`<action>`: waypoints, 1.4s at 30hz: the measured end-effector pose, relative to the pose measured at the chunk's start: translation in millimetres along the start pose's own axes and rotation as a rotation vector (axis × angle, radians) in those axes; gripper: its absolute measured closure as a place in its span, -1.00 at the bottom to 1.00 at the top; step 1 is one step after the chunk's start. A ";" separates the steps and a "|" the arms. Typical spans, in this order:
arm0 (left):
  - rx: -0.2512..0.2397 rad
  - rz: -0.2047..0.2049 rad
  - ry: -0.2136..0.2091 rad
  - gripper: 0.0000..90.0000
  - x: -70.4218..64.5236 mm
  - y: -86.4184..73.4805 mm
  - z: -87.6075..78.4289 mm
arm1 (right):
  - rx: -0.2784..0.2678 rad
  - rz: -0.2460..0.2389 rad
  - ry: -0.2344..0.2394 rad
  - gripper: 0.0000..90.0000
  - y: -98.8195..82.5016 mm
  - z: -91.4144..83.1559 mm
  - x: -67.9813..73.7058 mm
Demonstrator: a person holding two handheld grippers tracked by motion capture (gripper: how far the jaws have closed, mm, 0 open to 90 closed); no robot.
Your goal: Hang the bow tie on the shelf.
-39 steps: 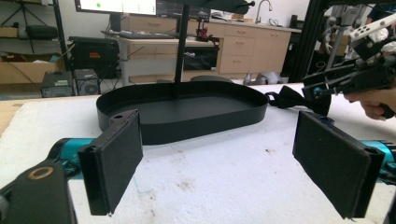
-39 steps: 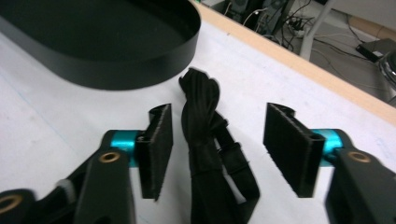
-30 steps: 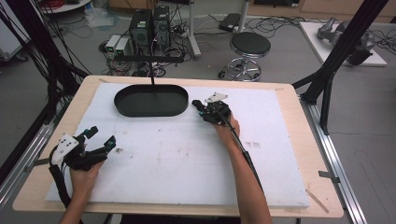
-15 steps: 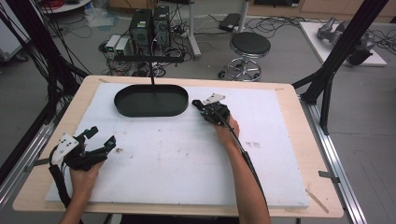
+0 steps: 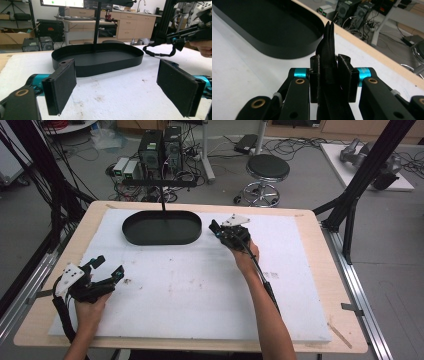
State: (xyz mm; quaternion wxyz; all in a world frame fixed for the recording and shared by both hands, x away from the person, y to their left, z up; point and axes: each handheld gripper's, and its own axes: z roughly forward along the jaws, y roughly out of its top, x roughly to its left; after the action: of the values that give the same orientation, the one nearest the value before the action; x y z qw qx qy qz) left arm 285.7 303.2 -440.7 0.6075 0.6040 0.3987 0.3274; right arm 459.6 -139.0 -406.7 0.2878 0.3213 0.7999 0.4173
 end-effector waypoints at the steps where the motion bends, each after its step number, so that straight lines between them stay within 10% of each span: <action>1: 0.000 -0.001 0.000 -0.64 0.0 0.0 0.0 | -0.011 0.000 0.004 0.61 1.0 -1.6 -0.5; 15: -0.001 0.001 0.001 -0.64 0.2 0.0 0.1 | -0.116 0.016 0.042 0.62 21.0 -29.6 -6.9; 42: -0.003 -0.003 -0.005 -0.64 0.5 -0.1 0.1 | -0.320 -0.079 0.267 0.62 133.7 -25.4 13.2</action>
State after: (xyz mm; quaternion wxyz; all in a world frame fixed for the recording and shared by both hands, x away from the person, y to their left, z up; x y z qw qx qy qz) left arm 286.0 303.5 -440.9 0.6098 0.6033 0.3976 0.3256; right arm 469.5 -81.8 -282.9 0.2429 0.1818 0.7664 0.5662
